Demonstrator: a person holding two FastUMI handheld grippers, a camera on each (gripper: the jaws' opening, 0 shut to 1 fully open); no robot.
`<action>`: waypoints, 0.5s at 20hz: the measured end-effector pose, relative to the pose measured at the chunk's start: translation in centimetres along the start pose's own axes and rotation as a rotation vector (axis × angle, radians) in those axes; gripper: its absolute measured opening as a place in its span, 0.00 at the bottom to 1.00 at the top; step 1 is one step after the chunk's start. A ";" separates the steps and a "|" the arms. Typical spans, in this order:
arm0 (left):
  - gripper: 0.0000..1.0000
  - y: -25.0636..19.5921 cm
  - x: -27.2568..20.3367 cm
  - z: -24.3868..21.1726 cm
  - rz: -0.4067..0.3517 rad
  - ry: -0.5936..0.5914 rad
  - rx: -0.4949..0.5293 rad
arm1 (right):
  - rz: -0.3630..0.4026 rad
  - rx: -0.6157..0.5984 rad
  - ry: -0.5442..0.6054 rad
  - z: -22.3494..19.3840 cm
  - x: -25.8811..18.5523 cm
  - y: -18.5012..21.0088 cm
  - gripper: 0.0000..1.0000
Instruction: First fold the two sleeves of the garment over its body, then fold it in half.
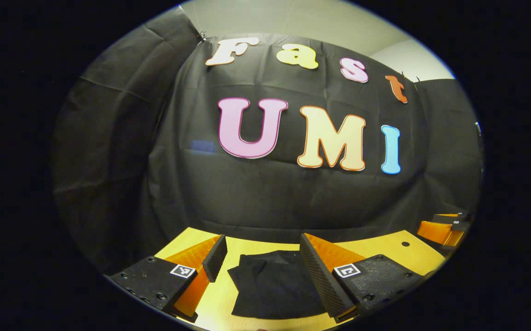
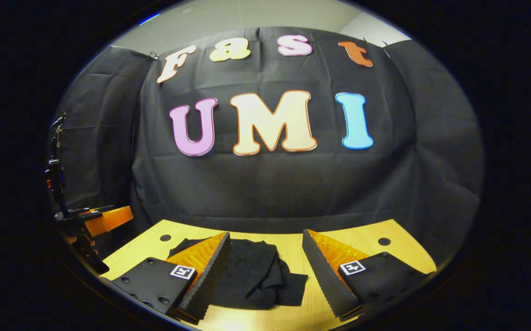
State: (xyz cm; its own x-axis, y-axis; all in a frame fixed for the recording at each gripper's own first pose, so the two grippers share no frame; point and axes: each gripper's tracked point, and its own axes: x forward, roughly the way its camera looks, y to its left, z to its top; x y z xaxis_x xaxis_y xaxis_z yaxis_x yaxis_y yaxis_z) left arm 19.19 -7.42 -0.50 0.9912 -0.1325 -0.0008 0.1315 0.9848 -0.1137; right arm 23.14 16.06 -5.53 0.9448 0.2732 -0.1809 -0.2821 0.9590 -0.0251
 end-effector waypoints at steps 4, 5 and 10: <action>0.92 -1.0 -6.1 3.6 -0.007 -0.074 -0.008 | 0.024 -0.051 -0.078 1.6 -6.9 0.0 0.94; 0.92 -1.0 -7.5 4.3 -0.004 -0.091 0.005 | 0.031 -0.047 -0.084 1.5 -8.6 0.1 0.94; 0.92 -1.2 -13.9 4.6 0.019 -0.106 0.110 | 0.059 -0.019 -0.146 0.7 -15.9 -0.4 0.94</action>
State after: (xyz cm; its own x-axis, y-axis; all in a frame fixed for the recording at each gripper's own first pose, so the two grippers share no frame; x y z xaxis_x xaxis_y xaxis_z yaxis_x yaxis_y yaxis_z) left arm 5.35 -6.25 4.22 0.9889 -0.1066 0.1031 0.1077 0.9942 -0.0047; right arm 8.38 11.37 -2.00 0.9403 0.3383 -0.0380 -0.3396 0.9398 -0.0373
